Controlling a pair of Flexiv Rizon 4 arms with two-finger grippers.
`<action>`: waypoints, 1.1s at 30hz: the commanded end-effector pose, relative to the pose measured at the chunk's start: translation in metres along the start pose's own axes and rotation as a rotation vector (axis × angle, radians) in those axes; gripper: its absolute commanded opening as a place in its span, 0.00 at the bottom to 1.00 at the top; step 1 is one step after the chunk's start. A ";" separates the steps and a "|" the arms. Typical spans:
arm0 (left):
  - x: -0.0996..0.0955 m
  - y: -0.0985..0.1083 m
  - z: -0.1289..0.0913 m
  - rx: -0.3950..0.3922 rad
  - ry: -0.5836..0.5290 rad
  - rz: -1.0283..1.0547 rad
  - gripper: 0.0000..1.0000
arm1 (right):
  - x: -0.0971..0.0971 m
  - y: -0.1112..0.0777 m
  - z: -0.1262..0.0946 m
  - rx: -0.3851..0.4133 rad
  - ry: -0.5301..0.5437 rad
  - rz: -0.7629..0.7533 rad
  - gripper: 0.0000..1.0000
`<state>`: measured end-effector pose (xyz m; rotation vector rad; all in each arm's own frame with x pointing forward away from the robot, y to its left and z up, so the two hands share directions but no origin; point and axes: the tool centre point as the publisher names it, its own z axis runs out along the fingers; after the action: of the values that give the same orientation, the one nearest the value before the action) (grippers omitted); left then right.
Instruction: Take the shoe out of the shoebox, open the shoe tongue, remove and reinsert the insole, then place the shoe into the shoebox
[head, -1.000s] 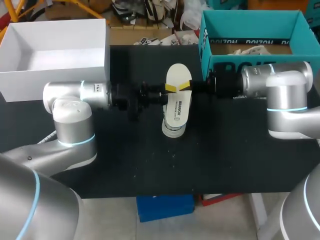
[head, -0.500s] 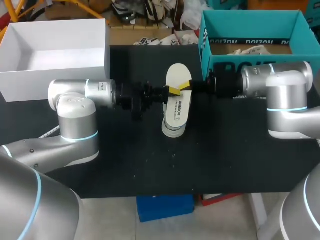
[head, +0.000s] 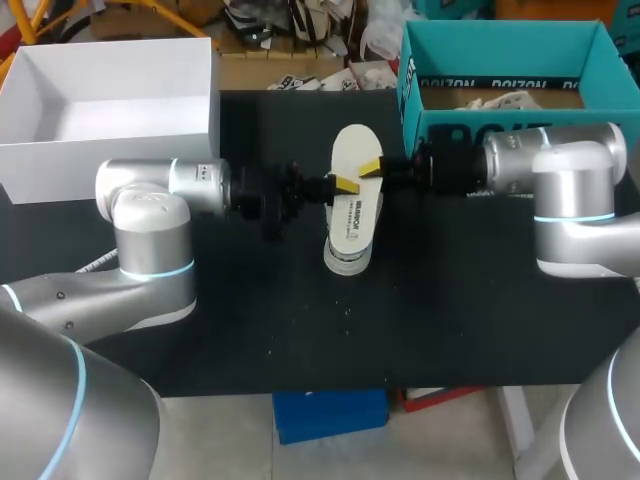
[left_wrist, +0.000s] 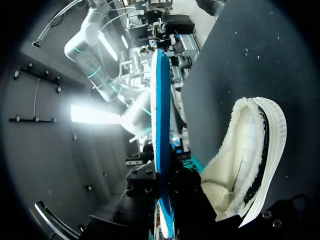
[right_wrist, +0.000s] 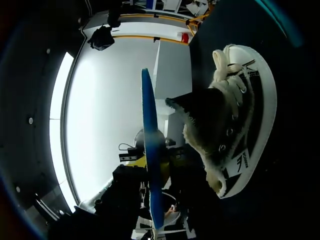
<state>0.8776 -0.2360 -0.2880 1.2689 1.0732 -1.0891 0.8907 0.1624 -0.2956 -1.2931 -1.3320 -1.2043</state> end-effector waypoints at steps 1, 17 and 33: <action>-0.003 -0.008 -0.003 -0.016 0.017 -0.034 0.00 | 0.002 -0.004 -0.006 -0.020 -0.046 0.007 1.00; -0.014 -0.061 -0.041 -0.015 0.273 -0.241 0.00 | 0.001 -0.021 -0.067 -0.166 -0.233 0.037 1.00; -0.019 -0.115 -0.067 0.062 0.435 -0.343 0.00 | 0.015 -0.067 -0.133 -0.383 -0.368 0.082 1.00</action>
<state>0.7652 -0.1755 -0.2944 1.4093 1.6037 -1.1537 0.8409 0.0468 -0.2813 -1.8038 -1.3516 -1.1708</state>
